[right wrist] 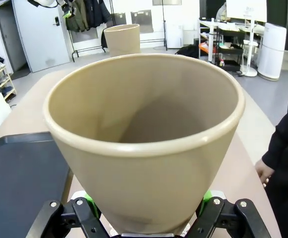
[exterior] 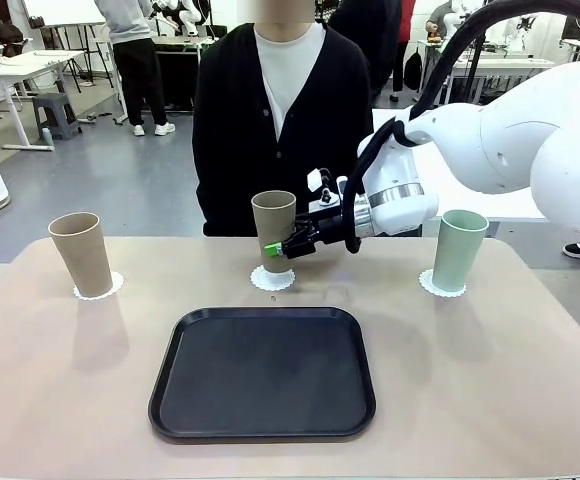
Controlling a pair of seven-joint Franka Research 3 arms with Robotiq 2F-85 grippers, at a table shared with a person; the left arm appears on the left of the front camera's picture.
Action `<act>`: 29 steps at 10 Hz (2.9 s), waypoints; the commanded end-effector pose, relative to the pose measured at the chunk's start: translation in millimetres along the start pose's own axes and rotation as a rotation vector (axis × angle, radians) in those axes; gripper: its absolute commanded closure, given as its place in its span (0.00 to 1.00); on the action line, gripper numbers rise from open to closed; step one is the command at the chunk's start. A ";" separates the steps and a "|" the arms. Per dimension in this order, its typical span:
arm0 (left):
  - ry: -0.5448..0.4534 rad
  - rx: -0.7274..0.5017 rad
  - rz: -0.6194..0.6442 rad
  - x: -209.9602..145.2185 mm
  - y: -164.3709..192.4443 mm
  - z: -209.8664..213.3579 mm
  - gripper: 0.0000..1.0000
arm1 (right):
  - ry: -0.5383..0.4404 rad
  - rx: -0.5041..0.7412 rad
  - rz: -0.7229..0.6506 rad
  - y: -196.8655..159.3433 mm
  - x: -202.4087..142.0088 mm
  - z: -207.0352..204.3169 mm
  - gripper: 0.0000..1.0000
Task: Place coasters on the table and set cups on them.
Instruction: Take one Reusable plastic cup from the Flat Tray and place it on a coaster set by the human.
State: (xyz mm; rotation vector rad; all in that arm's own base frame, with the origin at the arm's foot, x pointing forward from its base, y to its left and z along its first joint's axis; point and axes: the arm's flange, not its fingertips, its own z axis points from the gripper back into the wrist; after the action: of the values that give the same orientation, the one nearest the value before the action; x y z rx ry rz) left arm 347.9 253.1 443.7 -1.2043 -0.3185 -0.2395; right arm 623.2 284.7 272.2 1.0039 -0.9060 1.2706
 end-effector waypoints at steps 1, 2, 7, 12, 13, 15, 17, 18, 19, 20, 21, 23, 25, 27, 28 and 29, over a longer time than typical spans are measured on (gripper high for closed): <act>-0.004 0.000 -0.005 -0.3 -1.8 1.6 0.00 | 0.030 0.020 -0.024 -5.6 0.3 -8.1 0.18; -0.004 0.000 -0.005 -0.3 -1.8 1.6 0.00 | 0.029 0.029 -0.027 -4.5 -0.9 -10.3 0.18; -0.004 0.000 -0.005 -0.3 -1.8 1.6 0.00 | 0.030 0.046 -0.046 -7.2 -9.8 -17.4 0.18; -0.004 0.000 -0.005 -0.3 -1.8 1.6 0.00 | 0.007 0.059 -0.043 -7.0 -10.8 -18.7 0.18; -0.004 0.000 -0.005 -0.3 -1.8 1.6 0.00 | -0.002 0.062 -0.037 -6.6 -9.8 -18.5 0.18; -0.004 0.000 -0.005 -0.3 -1.8 1.6 0.00 | -0.010 0.066 -0.037 -6.5 -9.8 -19.5 0.18; -0.004 0.000 -0.005 -0.3 -1.8 1.6 0.00 | -0.019 0.067 -0.036 -7.0 -10.6 -19.4 0.18; -0.004 0.000 -0.005 -0.3 -1.8 1.6 0.00 | -0.019 0.067 -0.037 -7.5 -11.2 -19.5 0.18; -0.004 0.000 -0.005 -0.3 -1.8 1.6 0.00 | -0.020 0.068 -0.038 -7.8 -11.6 -19.0 0.18; -0.004 0.000 -0.005 -0.3 -1.8 1.6 0.00 | -0.017 0.070 -0.041 -8.3 -12.7 -19.2 0.18; -0.004 0.000 -0.005 -0.3 -1.8 1.6 0.00 | -0.015 0.075 -0.046 -8.4 -13.2 -19.4 0.18; -0.004 0.000 -0.005 -0.3 -1.8 1.6 0.00 | -0.004 0.081 -0.053 -8.0 -14.0 -19.4 0.00; -0.004 0.000 -0.005 -0.3 -1.8 1.6 0.00 | 0.003 0.084 -0.054 -7.4 -14.2 -20.3 0.00; -0.004 0.000 -0.005 -0.3 -1.8 1.6 0.00 | 0.011 0.082 -0.056 -7.7 -14.4 -20.9 0.00; -0.004 0.000 -0.005 -0.3 -1.8 1.6 0.00 | 0.025 0.081 -0.055 -7.2 -14.3 -20.8 0.00; -0.004 0.000 -0.005 -0.3 -1.8 1.6 0.00 | 0.052 0.073 -0.062 -7.5 -14.5 -20.0 0.00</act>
State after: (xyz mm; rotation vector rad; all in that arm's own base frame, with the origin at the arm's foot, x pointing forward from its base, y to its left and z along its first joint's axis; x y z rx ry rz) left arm 347.9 253.1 443.7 -1.2043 -0.3185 -0.2395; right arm 619.9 295.5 249.4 1.0652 -0.8327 1.2775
